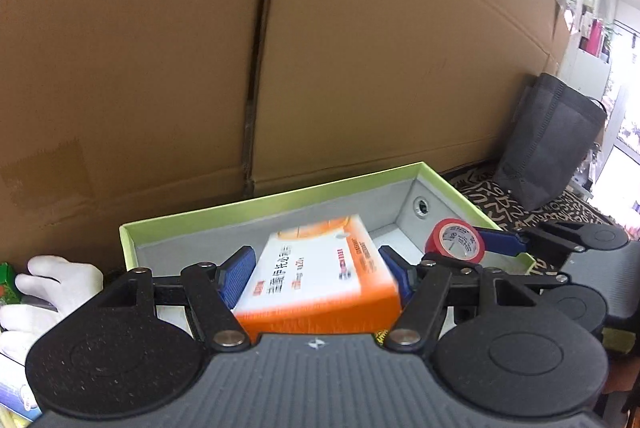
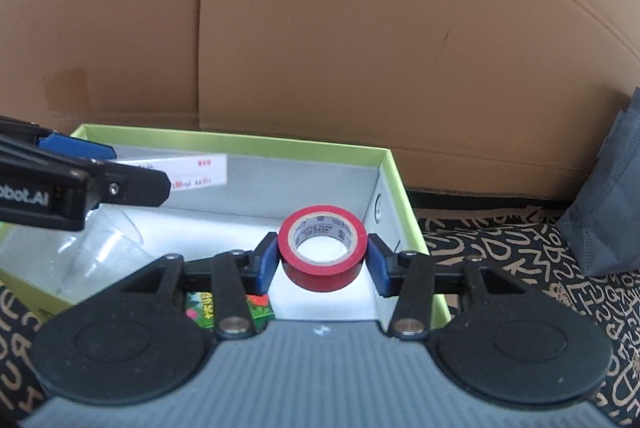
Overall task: Organize objects
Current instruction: 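Lower the medicine box and red tape into the shoebox and open both tools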
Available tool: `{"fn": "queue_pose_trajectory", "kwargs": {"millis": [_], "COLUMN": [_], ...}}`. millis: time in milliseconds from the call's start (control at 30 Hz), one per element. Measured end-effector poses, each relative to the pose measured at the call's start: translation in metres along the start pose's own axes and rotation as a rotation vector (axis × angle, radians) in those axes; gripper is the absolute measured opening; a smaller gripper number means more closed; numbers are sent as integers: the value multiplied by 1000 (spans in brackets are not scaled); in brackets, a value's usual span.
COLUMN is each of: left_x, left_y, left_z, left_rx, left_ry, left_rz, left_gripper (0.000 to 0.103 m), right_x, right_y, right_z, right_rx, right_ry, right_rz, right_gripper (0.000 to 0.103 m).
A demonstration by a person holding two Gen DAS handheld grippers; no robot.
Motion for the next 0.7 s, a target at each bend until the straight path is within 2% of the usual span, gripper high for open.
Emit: {"fn": "queue_pose_trajectory", "kwargs": {"millis": [67,100,133,300,400,700], "left_x": [0,-1,-3,-17,-26,-76], "left_y": [5,6,7,10,10,11], "left_z": [0,0,1,5,4,-3], "left_rx": [-35,-52,-63,-54,-46,-53], "left_ry": [-7,-6,-18,-51,-63,-87], "left_rz": [-17,-13,-3,33,24,17], "left_gripper": [84,96,97,97,97,97], "right_x": [3,2,-1,-17,-26,-65], "right_y": [2,2,2,1,1,13], "right_z": [0,0,-1,0,3,8], "right_rx": [-4,-3,0,17,30,34], "right_ry": [11,5,-10,-81,-94,-130], "right_rz": [5,9,14,13,12,7], "right_gripper": [53,69,81,99,103,103]}}
Point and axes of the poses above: each gripper's, at about its wrist camera, not at the fingertips, and x roughly the way its jaws point, y to its left, z to its top, the point moved 3 cm from there along x, roughly the way its jaws point, and after that the axes turned 6 degrees about -x, right-handed, at the moved point
